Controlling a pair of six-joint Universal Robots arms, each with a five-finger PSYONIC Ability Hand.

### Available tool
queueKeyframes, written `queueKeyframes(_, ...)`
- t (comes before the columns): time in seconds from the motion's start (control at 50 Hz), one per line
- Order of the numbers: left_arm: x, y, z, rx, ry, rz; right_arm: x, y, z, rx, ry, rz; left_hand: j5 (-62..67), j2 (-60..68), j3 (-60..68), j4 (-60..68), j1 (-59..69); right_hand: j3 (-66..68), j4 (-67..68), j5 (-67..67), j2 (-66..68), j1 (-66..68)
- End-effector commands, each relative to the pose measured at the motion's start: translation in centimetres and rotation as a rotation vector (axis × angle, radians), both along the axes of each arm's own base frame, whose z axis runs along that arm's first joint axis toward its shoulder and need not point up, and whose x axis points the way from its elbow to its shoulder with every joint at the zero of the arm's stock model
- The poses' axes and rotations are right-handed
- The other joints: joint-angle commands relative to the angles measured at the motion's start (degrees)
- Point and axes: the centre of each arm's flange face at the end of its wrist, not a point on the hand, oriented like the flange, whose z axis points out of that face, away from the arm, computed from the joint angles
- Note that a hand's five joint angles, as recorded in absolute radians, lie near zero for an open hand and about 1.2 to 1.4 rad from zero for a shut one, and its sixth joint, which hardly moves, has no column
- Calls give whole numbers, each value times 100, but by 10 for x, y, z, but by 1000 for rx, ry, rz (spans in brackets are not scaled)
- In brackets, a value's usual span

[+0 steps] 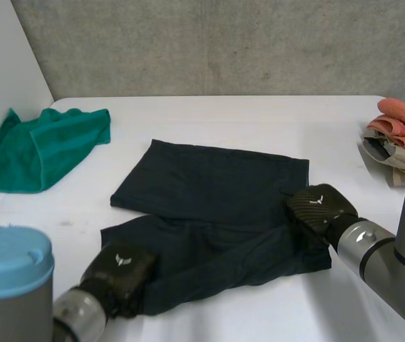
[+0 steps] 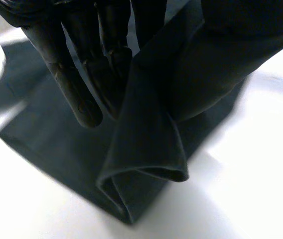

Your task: Fold the laundry.

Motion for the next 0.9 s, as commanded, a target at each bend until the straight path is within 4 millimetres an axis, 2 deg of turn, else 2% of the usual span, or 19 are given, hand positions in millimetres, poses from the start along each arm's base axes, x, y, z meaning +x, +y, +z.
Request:
queueKeyframes(0.02, -38, -66, 17, -350, -56, -56, 9, -20, 19, -147, -14, 12, 1329, 1155, 1199, 1145, 1449, 1173, 1194, 1282, 1240, 2341)
queueKeyframes(0.1, -62, -117, 35, -607, -88, -35, 19, -44, 32, -288, -29, 24, 1329, 1155, 1199, 1145, 1449, 1173, 1194, 1282, 1240, 2341)
queueKeyframes(0.14, -75, -151, 38, -739, -114, -18, 24, -56, 33, -332, -32, 22, 1329, 1155, 1199, 1145, 1449, 1173, 1194, 1282, 1240, 2341)
queueKeyframes(0.18, -80, -176, 37, -808, -139, 4, 30, -76, 31, -392, -32, 6, 1329, 1155, 1199, 1145, 1449, 1173, 1194, 1282, 1240, 2341)
queueKeyframes(0.2, -84, -198, 36, -864, -159, 23, 31, -83, 29, -409, -32, -1, 1329, 1155, 1199, 1145, 1449, 1173, 1194, 1282, 1240, 2341)
queueKeyframes(0.28, -94, -239, 19, -926, -189, 36, 40, -118, 19, -483, -9, -51, 1329, 1155, 1199, 1145, 1449, 1173, 1194, 1282, 1240, 2341)
queueKeyframes(0.32, -102, -249, 9, -943, -175, 15, 45, -140, 9, -532, 23, -80, 1329, 1155, 1199, 1145, 1449, 1173, 1194, 1282, 1240, 2341)
queueKeyframes(0.44, -126, -275, -21, -1016, -105, -121, 55, -181, -23, -636, 111, -121, 1329, 1155, 1199, 1145, 1449, 1173, 1194, 1282, 1240, 2341)
queueKeyframes(0.46, -128, -278, -23, -1024, -93, -125, 56, -186, -27, -647, 119, -124, 1048, 874, 918, 864, 1168, 1173, 1194, 1282, 1240, 2341)
queueKeyframes(0.5, -129, -282, -28, -1027, -72, -122, 60, -196, -43, -663, 139, -130, -476, -650, -606, -660, -356, -2855, -2834, -2746, -2789, -1687)
queueKeyframes(0.52, -130, -284, -32, -1022, -49, -117, 61, -199, -46, -667, 143, -134, -3083, -3257, -3213, -3267, -2963, -4790, -4769, -4680, -4723, -3622)
queueKeyframes(0.54, -131, -284, -33, -1020, -37, -113, 61, -202, -51, -667, 146, -138, -4475, -4649, -4605, -4659, -4355, -5827, -5806, -5718, -5760, -4659)
queueKeyframes(0.56, -130, -285, -33, -1016, -13, -104, 62, -202, -50, -663, 137, -139, -5671, -5845, -5801, -5855, -5551, -5827, -5806, -5718, -5760, -4659)
queueKeyframes(0.62, -129, -283, -30, -1010, 4, -87, 65, -198, -38, -665, 106, -142, -5671, -5845, -5801, -5855, -5551, -5827, -5806, -5718, -5760, -4659)
queueKeyframes(0.74, -120, -260, 20, -997, 78, -51, 55, -174, 12, -625, -15, -166, -5671, -5845, -5801, -5855, -5551, -5827, -5806, -5718, -5760, -4659)
queueKeyframes(0.76, -118, -255, 26, -989, 92, -49, 51, -163, 30, -603, -55, -167, -5671, -5845, -5801, -5855, -5551, -5827, -5806, -5718, -5760, -4659)
queueKeyframes(0.8, -111, -243, 44, -966, 138, -33, 44, -147, 46, -549, -87, -171, -5671, -5845, -5801, -5855, -5551, -5827, -5806, -5718, -5760, -4659)
queueKeyframes(0.84, -105, -235, 53, -937, 167, -17, 37, -133, 54, -477, -100, -169, -5671, -5845, -5801, -5855, -5551, -5827, -5806, -5718, -5760, -4659)
queueKeyframes(0.9, -92, -216, 67, -872, 229, 12, 31, -116, 51, -355, -108, -156, -5671, -5845, -5801, -5855, -5551, -5827, -5806, -5718, -5760, -4659)
